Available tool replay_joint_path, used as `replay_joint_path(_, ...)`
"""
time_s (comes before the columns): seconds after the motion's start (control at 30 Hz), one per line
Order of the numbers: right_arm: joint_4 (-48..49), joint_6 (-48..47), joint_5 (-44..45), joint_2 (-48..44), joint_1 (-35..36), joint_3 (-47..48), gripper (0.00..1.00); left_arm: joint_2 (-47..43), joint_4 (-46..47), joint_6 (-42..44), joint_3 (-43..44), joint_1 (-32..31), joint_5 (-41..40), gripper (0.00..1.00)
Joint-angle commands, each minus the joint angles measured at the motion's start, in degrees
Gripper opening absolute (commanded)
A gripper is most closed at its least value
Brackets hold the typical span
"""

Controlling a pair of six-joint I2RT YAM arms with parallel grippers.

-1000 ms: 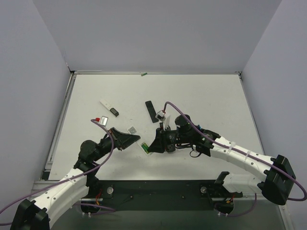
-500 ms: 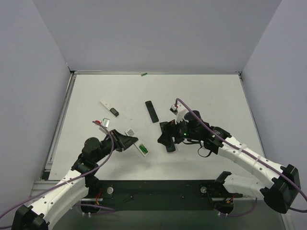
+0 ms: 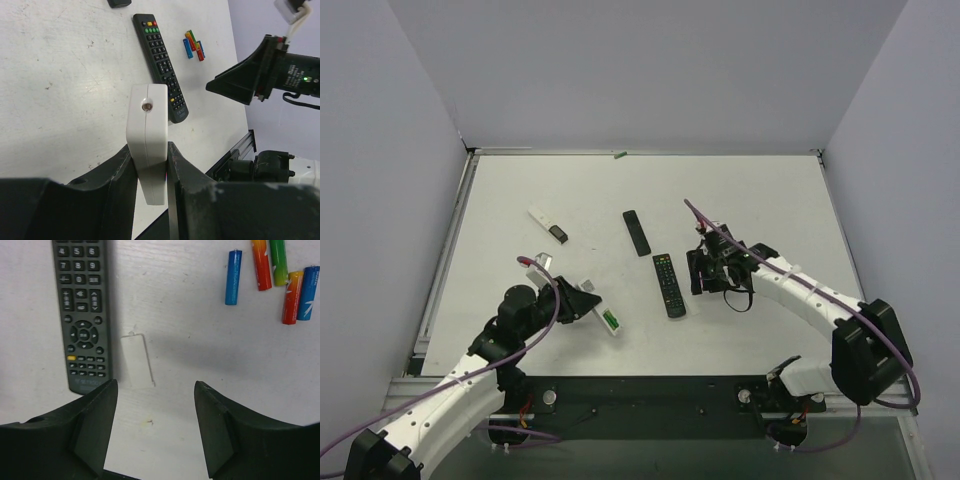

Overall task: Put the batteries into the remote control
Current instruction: Adjust the remote control at the center of the board.

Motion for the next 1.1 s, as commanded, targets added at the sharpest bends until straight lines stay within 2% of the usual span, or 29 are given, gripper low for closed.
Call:
replay_joint_path(0.0,-1.63,-1.6,7.21,6.32,0.14,2.63,0.57,0.27,2.03,0.98,3.3,0.36,0.82,0.0)
replay_joint_path(0.23,-0.04,-3.44,8.1,15.55,2.15,6.58,0.58,-1.04,1.51,0.72,2.77,0.53,1.44,0.0)
replay_joint_path(0.67,0.4,-4.33,4.76,22.15,10.42,13.79,0.59,-1.57,1.86,0.11,2.16,0.62,2.05,0.0)
replay_joint_path(0.87,-0.74,-1.95,8.18,17.77,9.9,9.93,0.58,-2.28,1.77,-0.42,1.72,0.62,2.23,0.0)
replay_joint_path(1.07,-1.18,-1.16,5.9,8.02,8.22,5.63,0.58,-2.02,2.65,-0.86,1.54,0.71,2.49,0.0)
